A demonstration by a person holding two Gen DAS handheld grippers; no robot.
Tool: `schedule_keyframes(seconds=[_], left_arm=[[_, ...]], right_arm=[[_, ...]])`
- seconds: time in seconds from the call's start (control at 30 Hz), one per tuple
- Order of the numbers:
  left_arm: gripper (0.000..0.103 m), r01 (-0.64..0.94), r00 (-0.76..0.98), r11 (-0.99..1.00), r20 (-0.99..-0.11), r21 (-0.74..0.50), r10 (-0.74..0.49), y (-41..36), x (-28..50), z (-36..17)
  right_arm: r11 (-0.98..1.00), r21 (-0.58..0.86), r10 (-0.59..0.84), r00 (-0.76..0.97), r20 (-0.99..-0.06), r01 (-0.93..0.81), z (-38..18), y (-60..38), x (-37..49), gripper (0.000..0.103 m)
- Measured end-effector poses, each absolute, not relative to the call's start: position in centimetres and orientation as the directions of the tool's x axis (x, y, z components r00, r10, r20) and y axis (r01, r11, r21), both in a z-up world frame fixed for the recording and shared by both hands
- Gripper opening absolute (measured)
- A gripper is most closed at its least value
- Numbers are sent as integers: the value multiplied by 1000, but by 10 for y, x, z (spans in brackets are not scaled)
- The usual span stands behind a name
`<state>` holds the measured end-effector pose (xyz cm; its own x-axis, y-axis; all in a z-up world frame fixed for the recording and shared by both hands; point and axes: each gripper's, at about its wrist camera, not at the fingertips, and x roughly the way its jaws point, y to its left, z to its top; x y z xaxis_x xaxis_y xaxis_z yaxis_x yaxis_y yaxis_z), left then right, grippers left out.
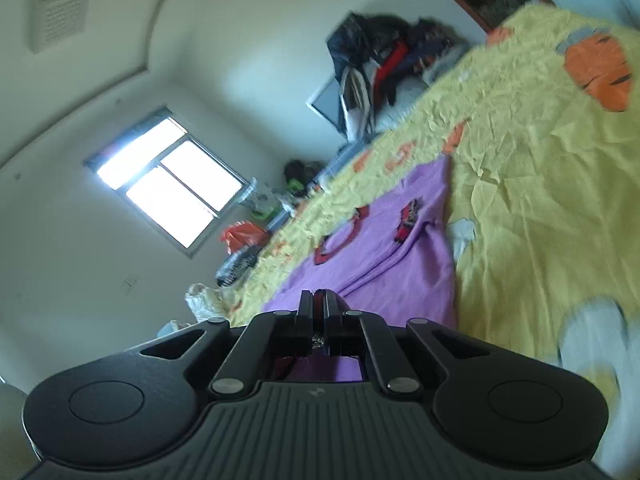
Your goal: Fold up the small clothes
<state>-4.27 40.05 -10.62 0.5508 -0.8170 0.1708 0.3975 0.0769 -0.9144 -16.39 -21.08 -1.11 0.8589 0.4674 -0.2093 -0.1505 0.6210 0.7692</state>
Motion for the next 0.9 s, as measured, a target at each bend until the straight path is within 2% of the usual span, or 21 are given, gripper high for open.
schedule_keyframes(seconds=[0.2, 0.33, 0.4, 0.43, 0.47, 0.5, 0.57, 0.73, 0.87, 0.9], left_arm=[[3, 308, 526, 199, -8, -930, -850, 374, 60, -95], [3, 278, 521, 249, -72, -928, -851, 369, 101, -95], [3, 266, 512, 253, -87, -930, -855, 367, 111, -99], [3, 269, 503, 255, -90, -929, -860, 366, 112, -100], [3, 269, 499, 261, -98, -927, -861, 365, 113, -103], [3, 264, 494, 266, -107, -927, -863, 365, 112, -104], [3, 261, 494, 265, -108, -928, -863, 367, 107, -107], [3, 239, 512, 278, -123, -930, -850, 375, 96, -113], [3, 203, 532, 296, -149, -933, -834, 382, 95, -118], [3, 192, 539, 298, -154, -935, -828, 384, 95, -119]], right_arm=[[574, 817, 462, 846, -267, -56, -26, -239, -64, 4], [614, 788, 453, 836, -310, -40, -21, -247, -24, 3], [699, 700, 498, 801, -331, -146, -10, -236, -18, 4], [759, 629, 490, 785, -379, -171, -6, -227, -19, 5], [799, 570, 486, 765, -423, -192, -5, -219, -20, 12], [821, 525, 493, 741, -457, -223, -6, -213, -21, 24], [836, 466, 518, 699, -493, -290, -11, -204, -28, 29], [866, 360, 499, 641, -584, -346, -24, -189, -32, 29], [865, 332, 502, 609, -614, -377, -29, -186, -36, 27], [862, 305, 503, 611, -612, -405, -27, -184, -42, 8]])
